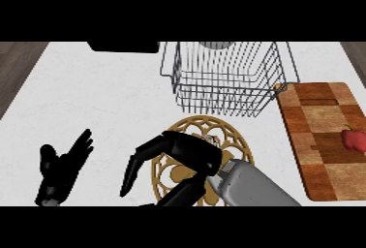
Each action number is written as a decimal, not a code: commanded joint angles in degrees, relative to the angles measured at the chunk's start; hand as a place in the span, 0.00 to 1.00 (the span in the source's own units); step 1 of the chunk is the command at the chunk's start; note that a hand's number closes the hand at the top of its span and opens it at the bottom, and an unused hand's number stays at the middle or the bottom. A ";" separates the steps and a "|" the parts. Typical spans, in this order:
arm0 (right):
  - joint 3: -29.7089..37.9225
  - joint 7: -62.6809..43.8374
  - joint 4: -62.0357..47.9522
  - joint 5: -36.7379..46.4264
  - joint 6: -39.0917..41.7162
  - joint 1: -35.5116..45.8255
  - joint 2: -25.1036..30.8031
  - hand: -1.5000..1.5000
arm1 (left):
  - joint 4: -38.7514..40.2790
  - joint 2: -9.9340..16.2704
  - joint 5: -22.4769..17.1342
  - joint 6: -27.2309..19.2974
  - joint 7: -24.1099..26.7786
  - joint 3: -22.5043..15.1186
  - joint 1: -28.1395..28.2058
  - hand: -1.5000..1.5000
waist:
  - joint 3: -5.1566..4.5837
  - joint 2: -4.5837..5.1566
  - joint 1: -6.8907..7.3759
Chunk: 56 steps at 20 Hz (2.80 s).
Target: Pick the cupcake from the placemat and place it in the basket
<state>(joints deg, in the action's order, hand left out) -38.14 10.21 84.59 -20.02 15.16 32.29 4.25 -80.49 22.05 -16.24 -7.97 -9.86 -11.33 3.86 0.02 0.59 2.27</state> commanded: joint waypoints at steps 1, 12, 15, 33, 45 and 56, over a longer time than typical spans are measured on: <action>-8.90 -1.15 1.48 10.85 -4.63 -0.96 -3.57 0.00 | 4.88 -0.06 -0.47 0.41 -2.00 0.95 0.72 0.50 | -0.07 -0.71 -2.19; -0.24 -20.52 9.99 30.76 -3.49 18.23 16.86 0.00 | 0.83 0.09 0.50 -1.48 -4.21 0.86 2.00 0.50 | -0.10 -1.29 -3.54; 6.28 -24.86 12.98 25.05 6.10 25.03 22.85 0.00 | -0.36 0.67 -0.28 -1.06 -5.12 1.36 4.02 0.50 | -0.08 -1.30 -3.05; 13.61 -28.97 9.11 16.14 40.49 31.02 32.83 0.00 | 1.92 -3.13 2.59 -0.26 -3.17 1.33 2.12 0.50 | -0.05 -0.65 -2.24; 10.33 -24.86 9.47 30.12 33.97 19.77 21.40 0.00 | -2.31 -2.36 2.92 1.88 -5.19 2.86 4.34 0.50 | 0.00 -0.50 -1.49; 5.87 -19.07 4.94 45.99 31.48 15.46 15.29 0.00 | -1.11 -4.55 5.34 2.20 -4.23 3.77 4.51 0.50 | -0.03 -0.54 -1.62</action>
<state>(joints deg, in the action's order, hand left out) -31.91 -9.79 92.57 21.87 46.62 47.23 22.50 -82.60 17.86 -11.00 -6.74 -13.58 -7.72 6.27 0.32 -0.11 0.54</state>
